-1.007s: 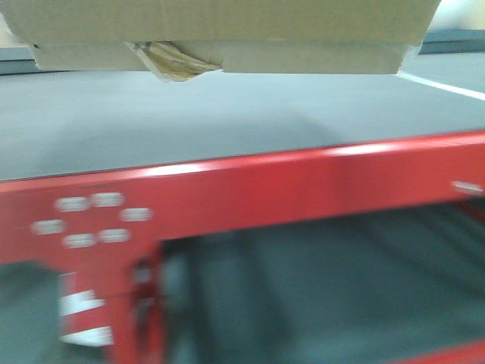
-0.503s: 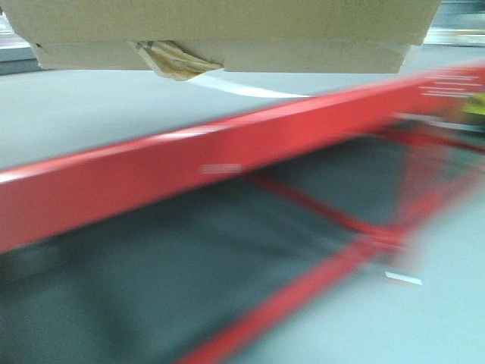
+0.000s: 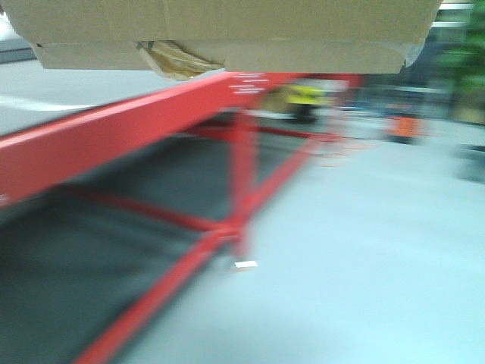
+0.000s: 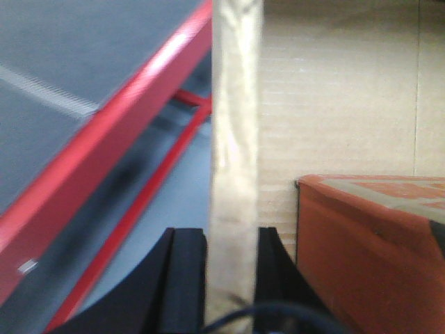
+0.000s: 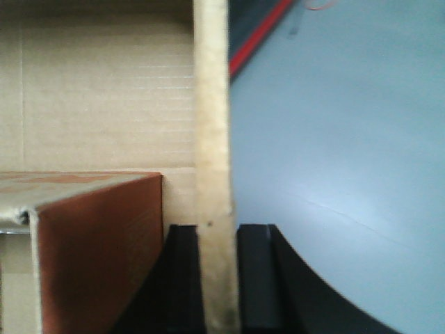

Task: Stack two boxes on right shelf middle
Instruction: 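Carry the raised boxes with both grippers while backing away from the table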

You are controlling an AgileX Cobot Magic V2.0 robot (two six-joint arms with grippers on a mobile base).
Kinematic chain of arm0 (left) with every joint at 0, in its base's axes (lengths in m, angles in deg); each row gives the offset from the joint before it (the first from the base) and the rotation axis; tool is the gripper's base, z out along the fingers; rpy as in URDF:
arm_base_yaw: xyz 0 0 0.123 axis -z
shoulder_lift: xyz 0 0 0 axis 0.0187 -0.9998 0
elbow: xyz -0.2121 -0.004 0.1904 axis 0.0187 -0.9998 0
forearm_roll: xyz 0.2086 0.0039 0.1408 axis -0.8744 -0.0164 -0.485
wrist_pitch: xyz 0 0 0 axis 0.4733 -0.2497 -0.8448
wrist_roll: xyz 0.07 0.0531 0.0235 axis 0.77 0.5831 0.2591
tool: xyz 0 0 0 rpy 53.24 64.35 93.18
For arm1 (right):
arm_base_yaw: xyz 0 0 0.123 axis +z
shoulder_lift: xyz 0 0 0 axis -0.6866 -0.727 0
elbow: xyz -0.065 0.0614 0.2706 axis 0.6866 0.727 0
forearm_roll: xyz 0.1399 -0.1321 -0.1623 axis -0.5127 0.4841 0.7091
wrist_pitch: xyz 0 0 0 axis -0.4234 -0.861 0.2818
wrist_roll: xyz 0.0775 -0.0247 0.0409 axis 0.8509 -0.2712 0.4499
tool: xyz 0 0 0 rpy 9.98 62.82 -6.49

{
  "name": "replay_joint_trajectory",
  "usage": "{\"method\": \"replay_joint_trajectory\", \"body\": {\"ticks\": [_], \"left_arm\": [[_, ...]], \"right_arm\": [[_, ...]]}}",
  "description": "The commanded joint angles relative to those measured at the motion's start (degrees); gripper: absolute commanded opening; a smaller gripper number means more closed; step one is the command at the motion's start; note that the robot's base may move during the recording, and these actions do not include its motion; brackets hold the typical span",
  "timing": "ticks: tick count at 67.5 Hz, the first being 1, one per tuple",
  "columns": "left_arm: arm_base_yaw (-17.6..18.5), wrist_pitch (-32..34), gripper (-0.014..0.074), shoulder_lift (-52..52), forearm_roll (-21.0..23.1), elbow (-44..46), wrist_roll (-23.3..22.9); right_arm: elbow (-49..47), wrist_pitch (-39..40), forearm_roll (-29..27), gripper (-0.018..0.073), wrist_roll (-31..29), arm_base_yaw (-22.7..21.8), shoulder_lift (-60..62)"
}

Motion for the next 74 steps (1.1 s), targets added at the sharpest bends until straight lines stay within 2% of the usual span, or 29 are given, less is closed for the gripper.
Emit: {"method": "replay_joint_trajectory", "body": {"ticks": [1, 74], "left_arm": [[-0.3, 0.0, -0.0111, 0.6, -4.3, 0.7, 0.0], [-0.3, 0.8, -0.0111, 0.6, -4.9, 0.7, 0.0]], "right_arm": [[-1.0, 0.8, 3.9, -0.0153, 0.1, -0.5, 0.9], [-1.0, 1.0, 3.8, -0.0153, 0.1, -0.5, 0.9]]}}
